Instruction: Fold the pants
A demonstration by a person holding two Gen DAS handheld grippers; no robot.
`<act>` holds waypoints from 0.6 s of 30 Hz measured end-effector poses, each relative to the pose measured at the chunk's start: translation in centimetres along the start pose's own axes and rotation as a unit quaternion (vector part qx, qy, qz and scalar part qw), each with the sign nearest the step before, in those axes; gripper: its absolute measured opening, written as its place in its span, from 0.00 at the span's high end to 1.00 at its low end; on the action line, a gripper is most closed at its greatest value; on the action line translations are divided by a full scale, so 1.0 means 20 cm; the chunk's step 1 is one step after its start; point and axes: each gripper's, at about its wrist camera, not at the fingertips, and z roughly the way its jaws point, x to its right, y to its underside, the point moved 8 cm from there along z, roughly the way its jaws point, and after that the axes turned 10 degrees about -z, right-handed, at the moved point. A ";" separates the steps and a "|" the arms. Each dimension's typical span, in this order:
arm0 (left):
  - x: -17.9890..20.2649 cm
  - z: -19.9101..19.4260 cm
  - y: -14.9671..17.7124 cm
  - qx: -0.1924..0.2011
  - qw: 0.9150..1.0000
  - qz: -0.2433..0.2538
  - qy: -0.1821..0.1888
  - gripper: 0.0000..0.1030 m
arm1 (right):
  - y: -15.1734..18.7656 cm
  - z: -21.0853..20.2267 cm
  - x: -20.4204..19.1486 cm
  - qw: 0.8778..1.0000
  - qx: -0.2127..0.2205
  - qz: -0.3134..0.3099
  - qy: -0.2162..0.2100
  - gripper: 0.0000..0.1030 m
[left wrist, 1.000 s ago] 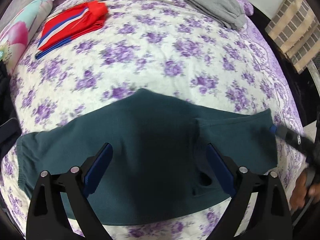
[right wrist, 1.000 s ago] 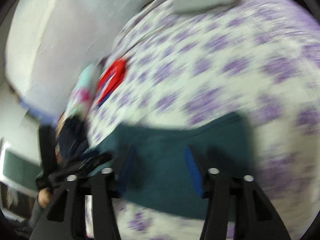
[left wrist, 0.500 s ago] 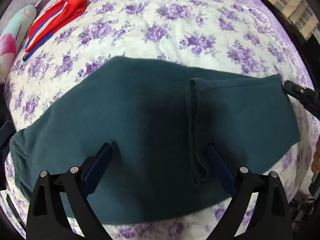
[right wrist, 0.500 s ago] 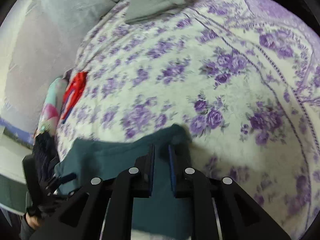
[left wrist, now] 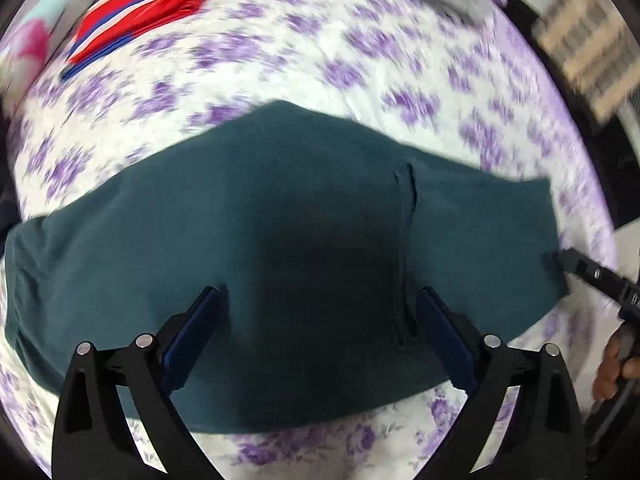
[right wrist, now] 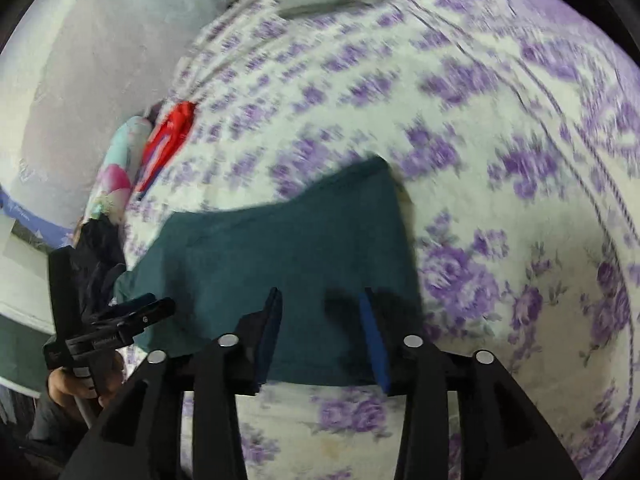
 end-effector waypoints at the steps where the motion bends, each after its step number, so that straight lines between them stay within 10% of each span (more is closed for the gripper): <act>1: -0.06 -0.04 0.00 0.006 1.000 -0.017 0.006 0.08 | -0.02 0.00 -0.03 1.000 0.005 -0.006 -0.001 0.48; 11: -0.72 -0.30 0.12 0.050 0.988 -0.134 -0.050 0.08 | -0.09 0.20 0.10 0.997 -0.027 0.021 0.065 0.28; 18: -0.96 -0.37 0.19 0.049 0.976 -0.212 -0.019 0.08 | -0.20 0.12 -0.11 0.998 -0.001 -0.029 0.050 0.28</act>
